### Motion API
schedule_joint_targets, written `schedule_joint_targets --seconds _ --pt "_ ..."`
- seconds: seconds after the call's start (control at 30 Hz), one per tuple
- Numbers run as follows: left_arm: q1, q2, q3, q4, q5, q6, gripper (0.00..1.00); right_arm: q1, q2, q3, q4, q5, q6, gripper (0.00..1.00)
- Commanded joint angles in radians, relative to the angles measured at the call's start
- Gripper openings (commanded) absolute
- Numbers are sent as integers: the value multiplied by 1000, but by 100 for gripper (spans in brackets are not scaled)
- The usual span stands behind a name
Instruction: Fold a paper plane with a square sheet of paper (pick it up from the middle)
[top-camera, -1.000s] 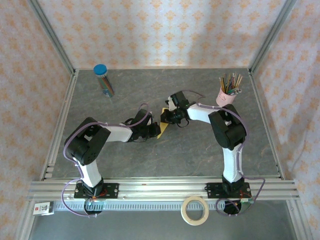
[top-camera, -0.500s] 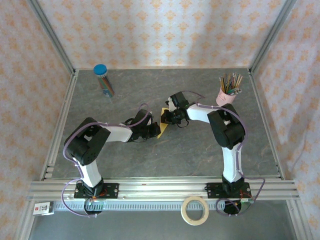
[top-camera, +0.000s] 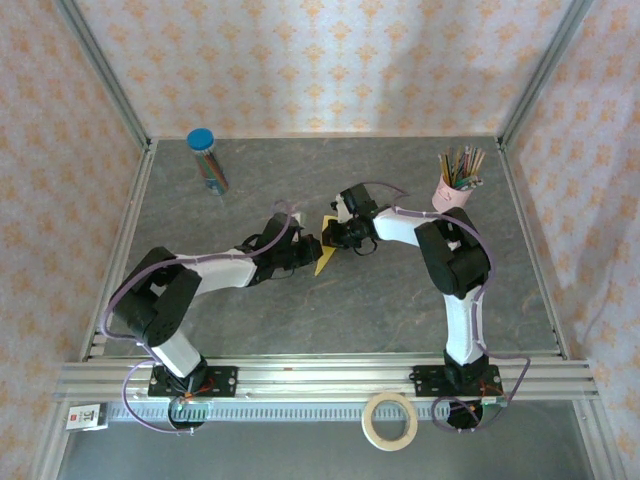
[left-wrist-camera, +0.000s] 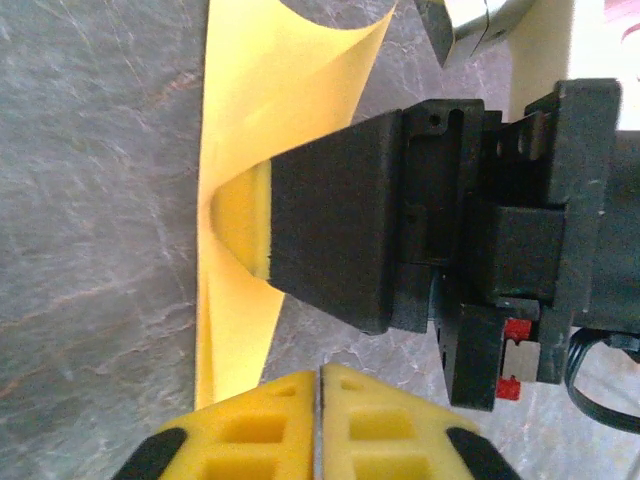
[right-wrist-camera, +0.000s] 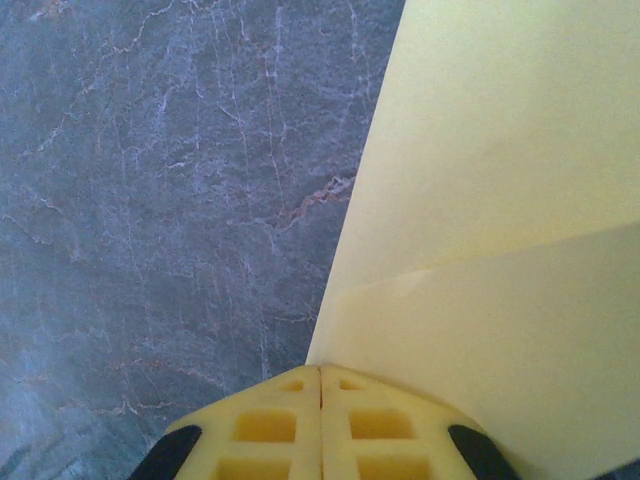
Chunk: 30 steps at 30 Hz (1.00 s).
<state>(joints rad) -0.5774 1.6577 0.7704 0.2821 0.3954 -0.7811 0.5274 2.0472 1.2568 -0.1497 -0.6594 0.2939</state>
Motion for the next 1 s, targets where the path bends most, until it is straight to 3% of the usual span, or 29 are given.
schedule_joint_targets --seconds 0.0,0.27,0.97 --pt "-8 53 0 77 60 -14 7 3 56 -8 -52 69 -10 5" --pt "-7 142 41 49 70 -1 3 3 57 -7 -51 57 -10 4" --pt "-17 210 72 -36 83 42 0 2 82 -26 -53 85 2 1"
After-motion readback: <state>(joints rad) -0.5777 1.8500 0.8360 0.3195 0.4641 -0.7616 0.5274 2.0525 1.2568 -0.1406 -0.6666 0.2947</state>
